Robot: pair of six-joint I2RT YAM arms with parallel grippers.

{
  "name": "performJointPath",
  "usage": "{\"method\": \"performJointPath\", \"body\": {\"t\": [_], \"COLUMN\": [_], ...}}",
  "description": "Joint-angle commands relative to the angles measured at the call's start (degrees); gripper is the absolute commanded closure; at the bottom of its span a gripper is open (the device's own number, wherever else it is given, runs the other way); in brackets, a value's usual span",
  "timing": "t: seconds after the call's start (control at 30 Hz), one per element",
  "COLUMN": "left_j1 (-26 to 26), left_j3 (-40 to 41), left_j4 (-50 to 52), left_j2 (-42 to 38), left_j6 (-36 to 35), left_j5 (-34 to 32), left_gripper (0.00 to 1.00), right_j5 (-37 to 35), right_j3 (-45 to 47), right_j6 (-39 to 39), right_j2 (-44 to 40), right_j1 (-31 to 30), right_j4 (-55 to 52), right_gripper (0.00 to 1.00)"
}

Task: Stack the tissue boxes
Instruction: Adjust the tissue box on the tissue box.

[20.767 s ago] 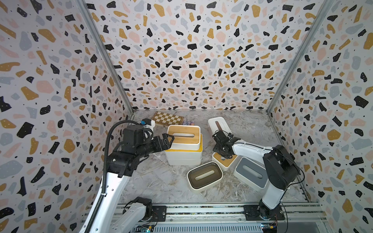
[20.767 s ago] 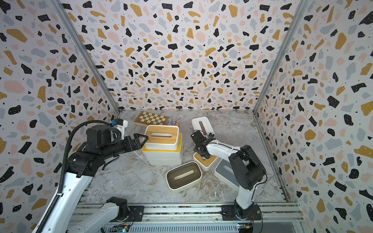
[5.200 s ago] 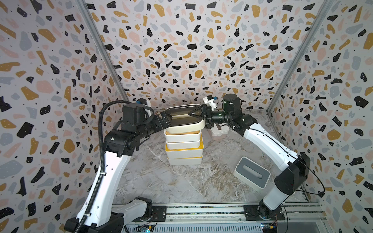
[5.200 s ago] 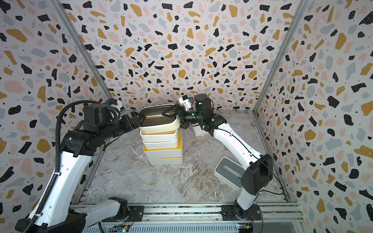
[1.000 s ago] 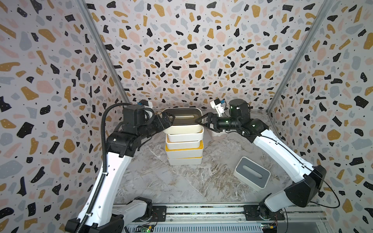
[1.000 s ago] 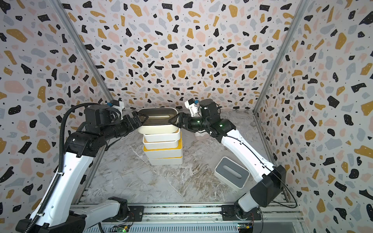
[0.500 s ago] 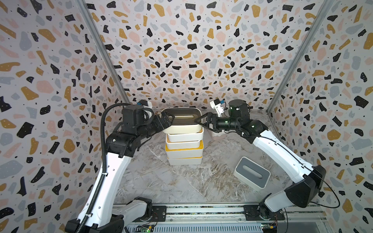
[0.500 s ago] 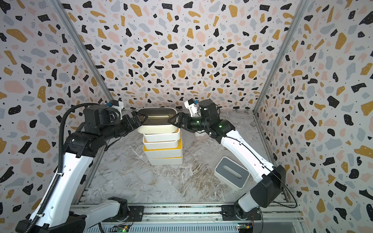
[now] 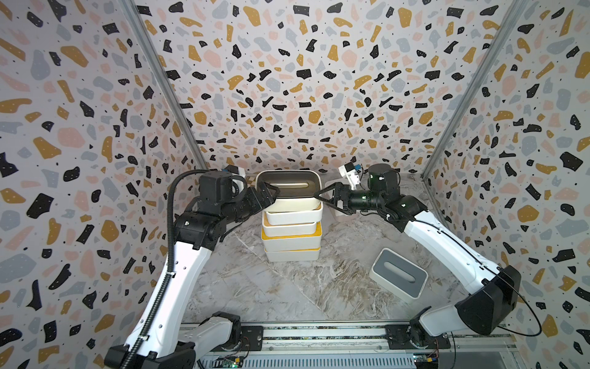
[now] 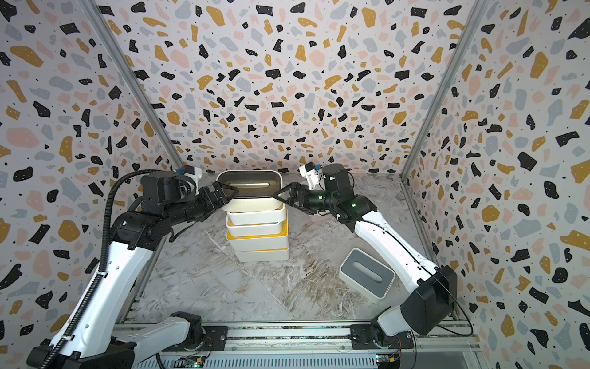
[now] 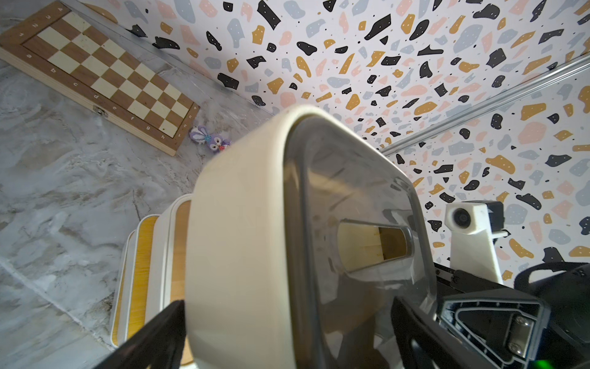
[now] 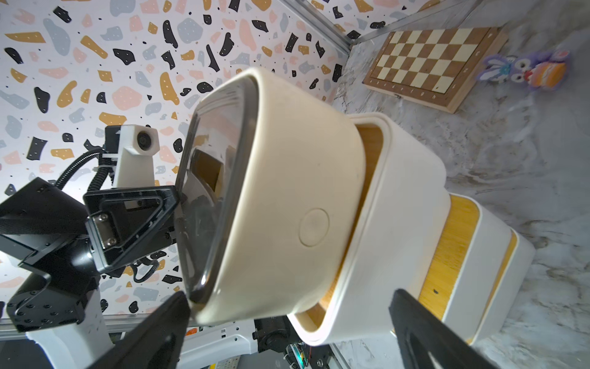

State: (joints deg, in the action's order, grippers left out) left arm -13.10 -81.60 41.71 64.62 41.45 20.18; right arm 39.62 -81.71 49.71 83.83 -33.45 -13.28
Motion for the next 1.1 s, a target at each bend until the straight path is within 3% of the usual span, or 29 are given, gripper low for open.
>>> {"method": "performJointPath", "body": {"t": [0.0, 0.57, 1.07], "left_j1": [0.36, 0.53, 0.62], "left_j3": [1.33, -1.31, 0.98], "left_j4": [-4.46, -4.37, -2.09], "left_j2": [-0.81, -1.69, -2.00], "left_j6": [1.66, 2.65, 0.97], "left_j5": [3.86, 4.95, 1.40], "left_gripper": [0.01, 0.01, 0.00], "right_j5": [1.77, 1.66, -4.40], "right_j3": [-0.88, -2.40, -3.00], "right_j6": [1.03, 4.61, 1.50], "right_j2": [0.83, 1.91, -0.56], "right_j1": [-1.44, -6.25, -4.98], "right_j4": [3.63, 7.25, 1.17], "right_gripper": [0.01, 0.01, 0.01]}}
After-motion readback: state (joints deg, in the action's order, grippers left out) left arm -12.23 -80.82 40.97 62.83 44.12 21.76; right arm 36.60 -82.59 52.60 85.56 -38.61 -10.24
